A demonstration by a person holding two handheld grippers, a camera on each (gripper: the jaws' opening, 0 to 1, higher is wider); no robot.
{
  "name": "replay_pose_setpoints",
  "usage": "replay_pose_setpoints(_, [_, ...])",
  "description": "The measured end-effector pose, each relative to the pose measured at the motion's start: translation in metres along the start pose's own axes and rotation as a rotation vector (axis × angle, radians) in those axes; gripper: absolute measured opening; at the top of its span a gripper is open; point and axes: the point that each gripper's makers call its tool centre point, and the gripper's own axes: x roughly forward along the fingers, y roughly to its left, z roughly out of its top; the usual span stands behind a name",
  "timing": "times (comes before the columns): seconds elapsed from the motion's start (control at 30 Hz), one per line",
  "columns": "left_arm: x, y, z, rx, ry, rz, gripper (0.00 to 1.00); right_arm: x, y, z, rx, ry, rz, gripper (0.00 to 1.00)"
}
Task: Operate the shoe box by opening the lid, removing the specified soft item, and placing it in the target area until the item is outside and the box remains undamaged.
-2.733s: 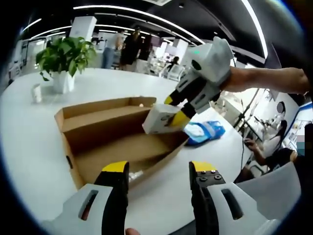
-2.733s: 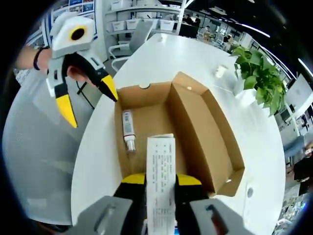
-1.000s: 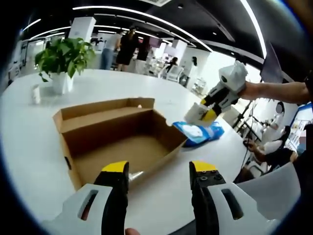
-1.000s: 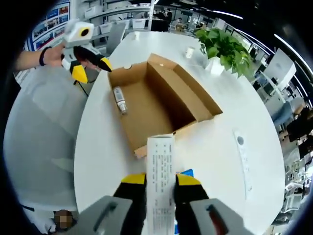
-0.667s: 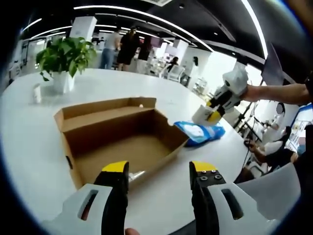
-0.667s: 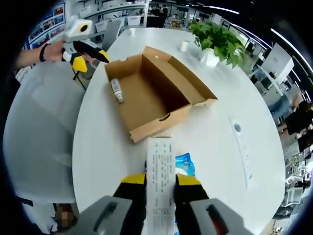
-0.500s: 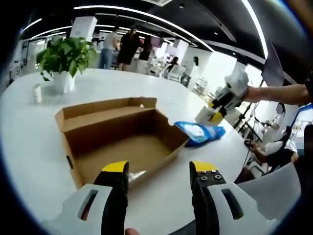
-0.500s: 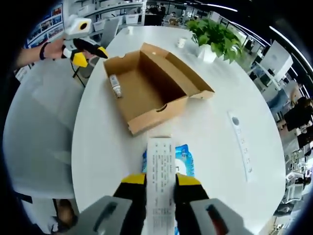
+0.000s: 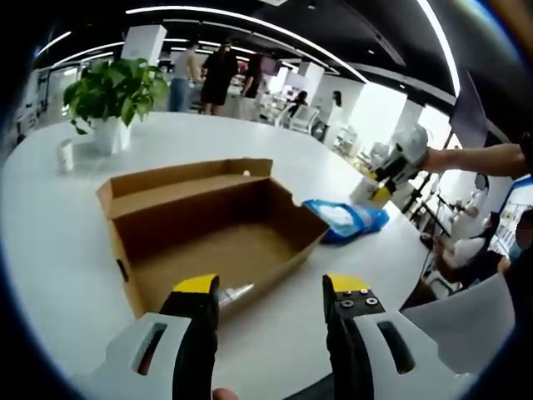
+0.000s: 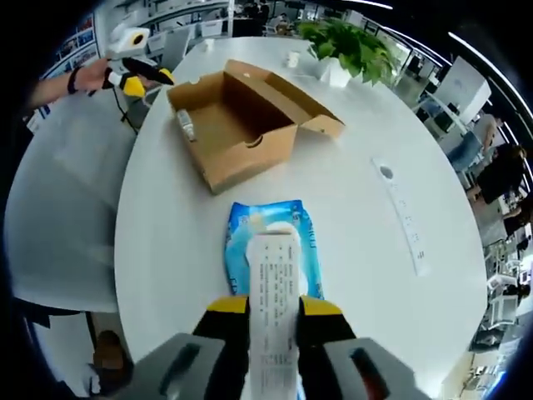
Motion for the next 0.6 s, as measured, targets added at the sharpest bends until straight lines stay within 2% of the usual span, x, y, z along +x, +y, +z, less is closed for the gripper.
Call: replay_pose_setpoints(0.6, [0.0,0.011,-0.005,-0.004,0.013,0.033,0.51,-0.009,-0.032,-0.046,0.041,0.028,-0.023,0.17])
